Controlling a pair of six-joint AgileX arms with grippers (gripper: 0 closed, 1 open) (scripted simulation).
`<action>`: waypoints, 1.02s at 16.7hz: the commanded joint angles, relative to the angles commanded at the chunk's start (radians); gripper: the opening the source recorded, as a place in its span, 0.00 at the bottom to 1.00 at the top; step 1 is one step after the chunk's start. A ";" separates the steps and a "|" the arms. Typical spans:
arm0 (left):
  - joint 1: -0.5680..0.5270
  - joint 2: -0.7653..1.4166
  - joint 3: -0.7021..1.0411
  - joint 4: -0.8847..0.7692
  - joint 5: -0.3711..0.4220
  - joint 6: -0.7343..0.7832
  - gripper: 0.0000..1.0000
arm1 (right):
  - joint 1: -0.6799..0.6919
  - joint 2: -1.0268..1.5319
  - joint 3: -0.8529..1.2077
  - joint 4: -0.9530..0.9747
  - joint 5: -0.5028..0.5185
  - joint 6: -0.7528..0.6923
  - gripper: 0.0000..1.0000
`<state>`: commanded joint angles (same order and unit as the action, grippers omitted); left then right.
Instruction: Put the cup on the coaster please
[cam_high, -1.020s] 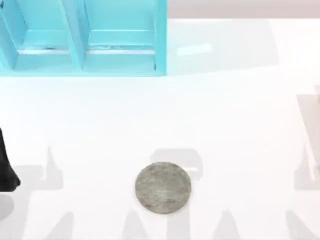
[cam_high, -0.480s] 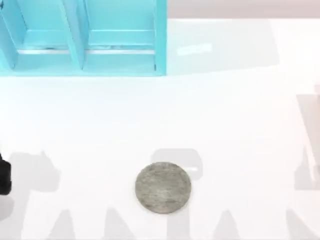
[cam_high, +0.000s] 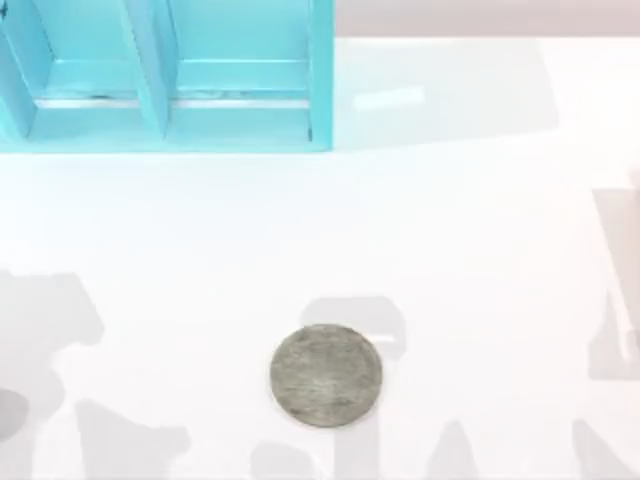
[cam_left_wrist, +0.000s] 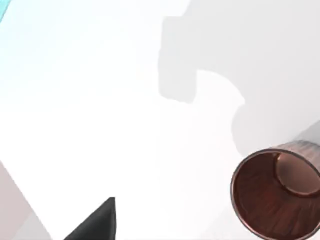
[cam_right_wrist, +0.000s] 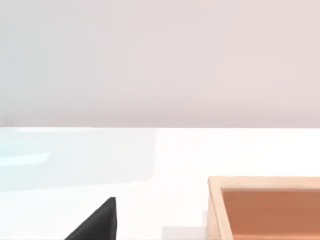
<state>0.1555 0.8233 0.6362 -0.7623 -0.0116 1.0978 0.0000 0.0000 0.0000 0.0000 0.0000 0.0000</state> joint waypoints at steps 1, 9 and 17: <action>0.013 0.073 0.053 -0.067 -0.003 0.103 1.00 | 0.000 0.000 0.000 0.000 0.000 0.000 1.00; 0.097 0.496 0.396 -0.459 0.001 0.662 1.00 | 0.000 0.000 0.000 0.000 0.000 0.000 1.00; 0.108 0.557 0.455 -0.516 0.009 0.756 1.00 | 0.000 0.000 0.000 0.000 0.000 0.000 1.00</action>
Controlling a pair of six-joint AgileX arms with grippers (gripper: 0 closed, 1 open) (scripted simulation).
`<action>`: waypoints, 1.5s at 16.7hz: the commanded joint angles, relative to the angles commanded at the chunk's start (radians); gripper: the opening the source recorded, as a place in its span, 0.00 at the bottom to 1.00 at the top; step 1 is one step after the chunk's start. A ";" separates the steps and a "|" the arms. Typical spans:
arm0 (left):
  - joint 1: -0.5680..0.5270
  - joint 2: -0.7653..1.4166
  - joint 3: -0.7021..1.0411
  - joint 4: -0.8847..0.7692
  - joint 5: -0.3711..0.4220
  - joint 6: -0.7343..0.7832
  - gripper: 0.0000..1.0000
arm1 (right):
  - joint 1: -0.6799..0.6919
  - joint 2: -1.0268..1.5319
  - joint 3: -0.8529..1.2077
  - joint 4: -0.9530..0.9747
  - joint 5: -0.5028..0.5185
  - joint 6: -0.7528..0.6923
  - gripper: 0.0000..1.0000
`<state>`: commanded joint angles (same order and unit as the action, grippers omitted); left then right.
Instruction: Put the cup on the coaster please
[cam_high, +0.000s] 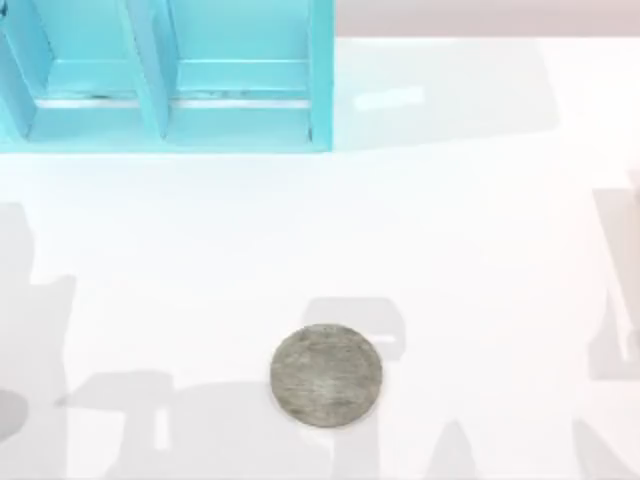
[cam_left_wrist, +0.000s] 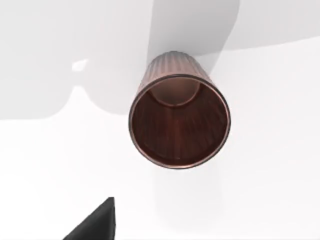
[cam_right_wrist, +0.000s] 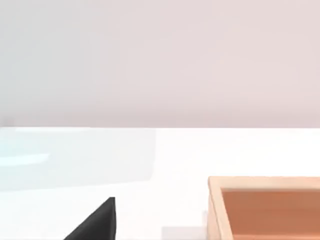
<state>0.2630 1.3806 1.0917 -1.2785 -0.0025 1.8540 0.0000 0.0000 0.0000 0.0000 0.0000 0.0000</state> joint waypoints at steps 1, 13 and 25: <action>0.000 0.001 -0.003 0.003 0.000 0.000 1.00 | 0.000 0.000 0.000 0.000 0.000 0.000 1.00; 0.011 0.111 -0.317 0.425 0.001 0.009 1.00 | 0.000 0.000 0.000 0.000 0.000 0.000 1.00; 0.011 0.111 -0.317 0.425 0.001 0.009 0.32 | 0.000 0.000 0.000 0.000 0.000 0.000 1.00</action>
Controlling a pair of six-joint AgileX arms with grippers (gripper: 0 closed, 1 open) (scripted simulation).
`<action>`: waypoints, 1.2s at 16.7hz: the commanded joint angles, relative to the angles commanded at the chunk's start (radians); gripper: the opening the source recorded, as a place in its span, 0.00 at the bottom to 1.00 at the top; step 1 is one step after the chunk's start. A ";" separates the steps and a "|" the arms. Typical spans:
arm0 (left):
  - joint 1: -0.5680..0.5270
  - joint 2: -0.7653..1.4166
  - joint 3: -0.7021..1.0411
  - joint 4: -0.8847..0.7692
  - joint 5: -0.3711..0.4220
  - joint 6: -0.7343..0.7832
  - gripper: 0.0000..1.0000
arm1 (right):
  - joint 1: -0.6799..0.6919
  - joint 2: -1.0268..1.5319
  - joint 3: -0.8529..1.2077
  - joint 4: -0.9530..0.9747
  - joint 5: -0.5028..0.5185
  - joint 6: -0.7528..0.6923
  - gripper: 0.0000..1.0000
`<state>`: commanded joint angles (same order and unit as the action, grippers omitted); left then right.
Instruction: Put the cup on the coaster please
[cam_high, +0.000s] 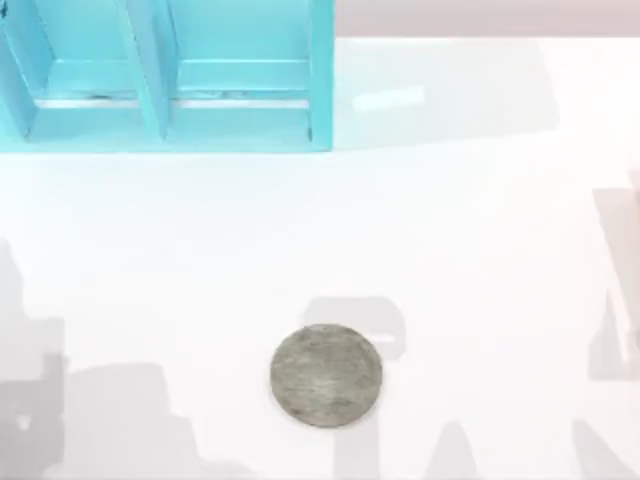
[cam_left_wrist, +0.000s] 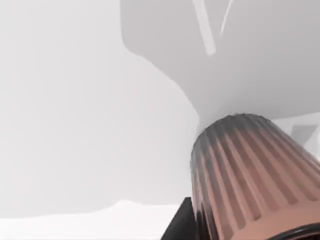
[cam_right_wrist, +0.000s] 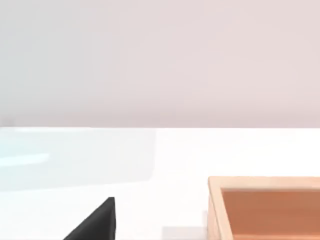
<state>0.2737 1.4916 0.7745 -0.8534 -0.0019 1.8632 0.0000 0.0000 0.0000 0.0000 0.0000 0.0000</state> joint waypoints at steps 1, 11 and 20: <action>0.000 0.000 0.000 0.000 0.000 0.000 0.25 | 0.000 0.000 0.000 0.000 0.000 0.000 1.00; 0.000 0.000 0.000 0.000 0.000 0.000 0.00 | 0.000 0.000 0.000 0.000 0.000 0.000 1.00; -0.078 -0.001 0.059 -0.047 0.013 0.205 0.00 | 0.000 0.000 0.000 0.000 0.000 0.000 1.00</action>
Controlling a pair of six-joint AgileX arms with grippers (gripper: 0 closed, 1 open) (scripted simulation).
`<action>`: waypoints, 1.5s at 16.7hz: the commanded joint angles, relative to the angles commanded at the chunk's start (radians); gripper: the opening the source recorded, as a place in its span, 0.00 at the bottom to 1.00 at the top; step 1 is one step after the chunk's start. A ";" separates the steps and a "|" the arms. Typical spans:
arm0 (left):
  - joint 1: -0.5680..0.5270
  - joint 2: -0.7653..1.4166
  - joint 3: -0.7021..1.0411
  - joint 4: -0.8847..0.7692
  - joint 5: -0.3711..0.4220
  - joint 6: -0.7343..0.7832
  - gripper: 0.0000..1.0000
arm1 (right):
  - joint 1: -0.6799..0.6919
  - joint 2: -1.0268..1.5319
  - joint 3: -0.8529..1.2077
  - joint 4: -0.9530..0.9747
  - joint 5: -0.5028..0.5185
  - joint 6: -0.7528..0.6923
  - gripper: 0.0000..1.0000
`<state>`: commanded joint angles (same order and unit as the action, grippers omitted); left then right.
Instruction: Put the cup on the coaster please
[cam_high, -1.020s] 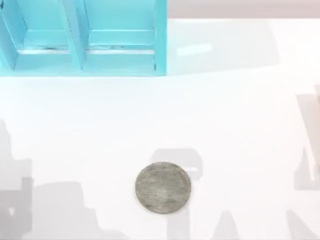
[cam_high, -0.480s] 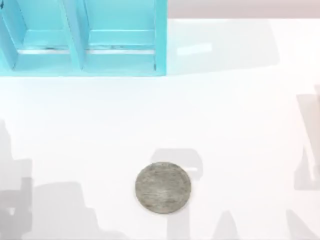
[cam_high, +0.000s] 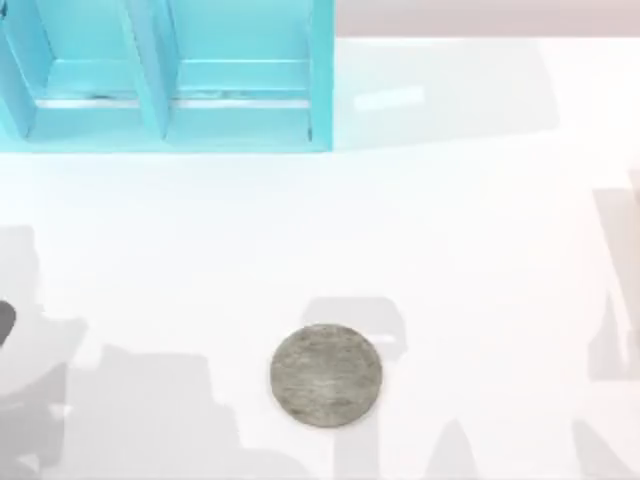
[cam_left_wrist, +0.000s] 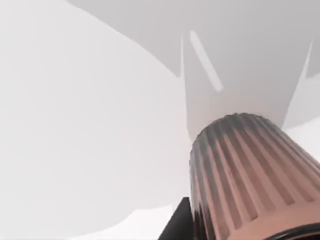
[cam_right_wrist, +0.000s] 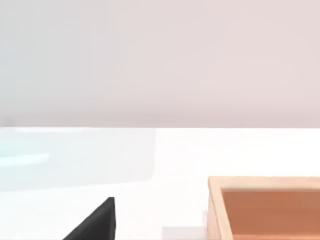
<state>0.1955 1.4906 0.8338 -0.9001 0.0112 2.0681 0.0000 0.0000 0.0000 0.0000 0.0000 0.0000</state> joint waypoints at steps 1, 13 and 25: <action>-0.026 0.002 0.020 -0.014 0.003 0.072 0.00 | 0.000 0.000 0.000 0.000 0.000 0.000 1.00; -0.463 0.153 0.338 -0.278 0.056 1.581 0.00 | 0.000 0.000 0.000 0.000 0.000 0.000 1.00; -0.853 0.374 0.631 -0.359 0.058 2.879 0.00 | 0.000 0.000 0.000 0.000 0.000 0.000 1.00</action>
<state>-0.6578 1.8642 1.4644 -1.2587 0.0691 4.9473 0.0000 0.0000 0.0000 0.0000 0.0000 0.0000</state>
